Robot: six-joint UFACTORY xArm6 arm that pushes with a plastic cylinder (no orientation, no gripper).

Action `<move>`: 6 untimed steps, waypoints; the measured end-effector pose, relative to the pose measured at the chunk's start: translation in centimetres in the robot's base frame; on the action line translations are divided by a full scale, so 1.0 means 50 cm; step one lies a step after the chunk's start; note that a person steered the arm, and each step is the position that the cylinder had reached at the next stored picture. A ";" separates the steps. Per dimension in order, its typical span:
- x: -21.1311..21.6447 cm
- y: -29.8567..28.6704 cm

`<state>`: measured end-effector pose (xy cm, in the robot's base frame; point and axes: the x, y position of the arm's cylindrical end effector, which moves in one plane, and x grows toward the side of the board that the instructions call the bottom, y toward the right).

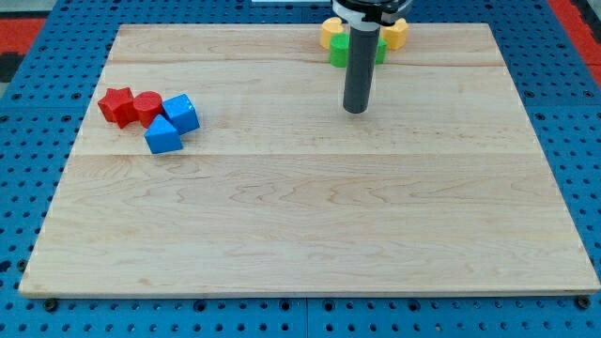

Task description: Move your hand parallel to the right of the green star

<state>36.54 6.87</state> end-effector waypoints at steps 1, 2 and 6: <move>-0.001 0.000; -0.001 -0.005; -0.020 0.128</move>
